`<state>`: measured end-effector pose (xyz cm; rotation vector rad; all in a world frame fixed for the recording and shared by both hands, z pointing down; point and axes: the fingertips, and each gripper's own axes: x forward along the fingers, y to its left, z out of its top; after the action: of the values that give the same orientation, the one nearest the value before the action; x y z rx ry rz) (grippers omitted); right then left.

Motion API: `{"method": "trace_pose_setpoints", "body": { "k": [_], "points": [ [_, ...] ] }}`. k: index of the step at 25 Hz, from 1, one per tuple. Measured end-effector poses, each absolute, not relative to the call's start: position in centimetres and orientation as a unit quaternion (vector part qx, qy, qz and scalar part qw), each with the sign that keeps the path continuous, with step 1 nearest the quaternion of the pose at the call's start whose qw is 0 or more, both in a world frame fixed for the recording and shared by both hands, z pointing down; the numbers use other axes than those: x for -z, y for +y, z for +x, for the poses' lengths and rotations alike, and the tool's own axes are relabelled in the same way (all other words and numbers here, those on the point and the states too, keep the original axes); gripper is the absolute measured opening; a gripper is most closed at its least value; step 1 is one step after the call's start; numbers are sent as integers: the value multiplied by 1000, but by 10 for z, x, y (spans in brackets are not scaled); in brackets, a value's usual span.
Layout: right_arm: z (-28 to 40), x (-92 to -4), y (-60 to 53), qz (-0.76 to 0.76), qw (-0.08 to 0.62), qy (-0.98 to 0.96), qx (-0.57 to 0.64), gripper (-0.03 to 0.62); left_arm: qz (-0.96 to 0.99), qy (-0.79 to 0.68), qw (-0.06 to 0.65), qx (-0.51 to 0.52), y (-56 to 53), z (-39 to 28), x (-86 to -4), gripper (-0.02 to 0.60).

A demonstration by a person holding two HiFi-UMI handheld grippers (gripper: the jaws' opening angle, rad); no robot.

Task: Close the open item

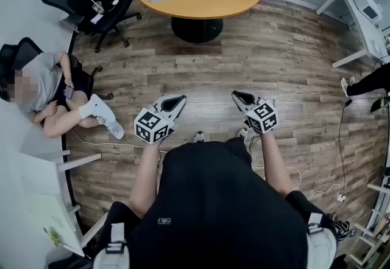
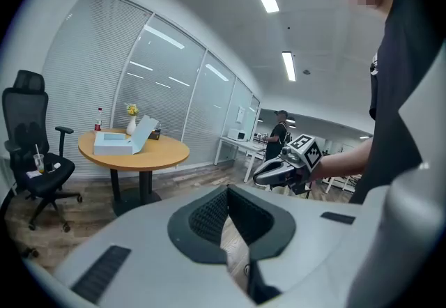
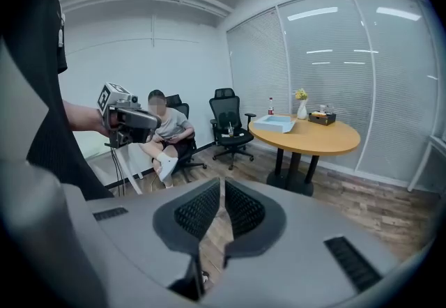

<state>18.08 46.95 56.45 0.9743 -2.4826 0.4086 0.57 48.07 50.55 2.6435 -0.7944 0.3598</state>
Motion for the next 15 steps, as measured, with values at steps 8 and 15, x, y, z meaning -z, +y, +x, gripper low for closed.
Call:
{"method": "trace_pose_setpoints", "body": {
  "k": [8, 15],
  "points": [
    [171, -570, 462, 377, 238, -885, -131, 11, 935, -274, 184, -128, 475, -9, -508, 6],
    [170, -568, 466, 393, 231, -879, -142, 11, 939, -259, 184, -132, 471, -11, -505, 6]
  ]
}}
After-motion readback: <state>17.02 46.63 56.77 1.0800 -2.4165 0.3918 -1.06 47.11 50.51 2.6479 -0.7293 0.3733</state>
